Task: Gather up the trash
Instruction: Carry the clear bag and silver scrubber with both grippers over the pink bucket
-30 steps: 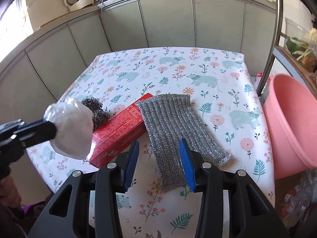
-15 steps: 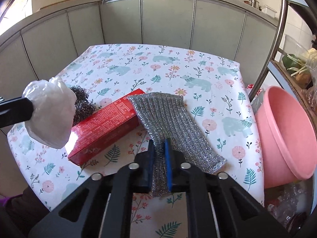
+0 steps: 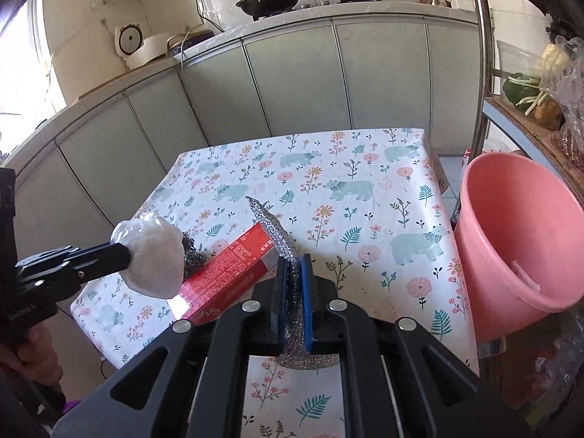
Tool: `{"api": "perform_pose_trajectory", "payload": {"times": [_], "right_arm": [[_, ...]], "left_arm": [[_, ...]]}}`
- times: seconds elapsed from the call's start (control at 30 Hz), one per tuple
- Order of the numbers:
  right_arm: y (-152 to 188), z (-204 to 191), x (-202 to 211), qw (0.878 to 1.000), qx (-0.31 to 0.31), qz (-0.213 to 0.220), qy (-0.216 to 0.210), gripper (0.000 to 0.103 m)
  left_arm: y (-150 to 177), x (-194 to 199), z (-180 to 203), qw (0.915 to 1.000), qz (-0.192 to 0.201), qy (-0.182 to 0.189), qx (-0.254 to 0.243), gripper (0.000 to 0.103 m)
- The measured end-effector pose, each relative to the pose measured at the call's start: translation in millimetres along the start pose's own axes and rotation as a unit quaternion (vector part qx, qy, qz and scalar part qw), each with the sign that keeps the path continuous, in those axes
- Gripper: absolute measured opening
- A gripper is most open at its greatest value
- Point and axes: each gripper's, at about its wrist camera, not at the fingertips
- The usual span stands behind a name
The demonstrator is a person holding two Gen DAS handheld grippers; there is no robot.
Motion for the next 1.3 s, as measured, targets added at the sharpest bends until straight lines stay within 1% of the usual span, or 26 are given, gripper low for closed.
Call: {"api": "perform_pose_trajectory", "payload": {"times": [0.13, 0.17, 0.27, 0.37, 0.4, 0.53, 0.6, 0.63, 0.67, 0.73, 0.83, 0.87, 0.97, 1.07, 1.17, 1.2, 1.23, 1.27, 1.3], "right_arm": [[-5.8, 0.3, 13.4, 1.0, -0.001, 0.023, -0.001, 0.007], [-7.6, 0.6, 16.6, 1.0, -0.001, 0.029, -0.002, 0.003], [-10.7, 2.3, 22.9, 0.999, -0.001, 0.038, -0.002, 0.002], [-10.4, 5.9, 25.0, 0.999, -0.003, 0.039, -0.001, 0.002], [-9.5, 7.8, 24.6, 0.999, -0.004, 0.036, -0.004, 0.002], [-5.2, 12.6, 13.3, 0.999, -0.022, -0.005, -0.026, 0.004], [-0.9, 10.5, 1.6, 0.998, -0.033, -0.033, -0.033, 0.014], [2.3, 7.5, -2.8, 0.998, -0.035, -0.041, -0.038, 0.024], [6.1, 2.3, -8.2, 0.997, -0.032, -0.048, -0.048, 0.031], [13.8, -12.6, -16.9, 0.996, -0.015, -0.063, -0.058, 0.035], [21.4, -37.6, -29.8, 0.994, 0.028, -0.085, -0.062, 0.041], [24.0, -45.1, -33.6, 0.993, 0.042, -0.091, -0.06, 0.042], [33.4, -61.1, -45.1, 0.991, 0.083, -0.102, -0.034, 0.042], [43.3, -68.2, -57.5, 0.987, 0.116, -0.112, 0.008, 0.042], [48.8, -63.0, -66.0, 0.984, 0.122, -0.123, 0.035, 0.042], [49.9, -62.1, -65.8, 0.985, 0.125, -0.116, 0.039, 0.042], [49.8, -61.1, -65.6, 0.985, 0.124, -0.114, 0.04, 0.041], [48.8, -59.0, -64.7, 0.986, 0.12, -0.112, 0.039, 0.034], [47.7, -57.1, -63.5, 0.987, 0.114, -0.109, 0.036, 0.031]], "left_arm": [[-7.7, -1.3, 9.1, 0.9999, 0.009, 0.006, -0.011, 0.008], [-9.7, -1.9, 11.4, 0.9998, 0.011, 0.007, -0.013, 0.008], [-14.9, -3.5, 17.4, 0.9996, 0.017, 0.008, -0.022, 0.008], [-17.0, -2.8, 17.6, 0.9996, 0.021, 0.007, -0.02, 0.008], [-16.8, -2.7, 16.1, 0.9996, 0.021, 0.005, -0.02, 0.008], [-16.5, -0.2, 9.3, 0.9997, 0.022, -0.004, -0.012, 0.008], [-17.2, 2.5, 5.8, 0.9996, 0.025, -0.008, -0.007, 0.008], [-17.4, 3.8, 3.6, 0.9996, 0.026, -0.009, -0.005, 0.008], [-17.7, 5.2, 1.6, 0.9995, 0.028, -0.011, -0.003, 0.008], [-18.1, 7.6, -2.2, 0.9994, 0.03, -0.016, 0.001, 0.008], [-17.6, 10.1, -8.3, 0.9993, 0.03, -0.017, 0.01, 0.008], [-17.2, 11.2, -9.2, 0.9993, 0.03, -0.016, 0.012, 0.008], [-15.2, 13.1, -12.0, 0.9993, 0.031, -0.015, 0.014, 0.008], [-13.6, 13.4, -13.3, 0.9993, 0.03, -0.011, 0.016, 0.008], [-13.1, 13.2, -13.2, 0.9994, 0.03, -0.006, 0.016, 0.008], [-13.1, 13.0, -12.9, 0.9994, 0.031, -0.005, 0.015, 0.008], [-13.2, 12.7, -12.6, 0.9994, 0.031, -0.004, 0.014, 0.008], [-13.3, 12.4, -12.3, 0.9994, 0.031, -0.004, 0.014, 0.008], [-13.6, 11.9, -12.2, 0.9994, 0.031, -0.003, 0.014, 0.008]]}}
Point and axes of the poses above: each gripper's, at about its wrist camera, not at the fingertips, and x roughly against the way its jaws point, z to its right, y to its underside, and after that the axes turned 7 degrees about -y, right-handed
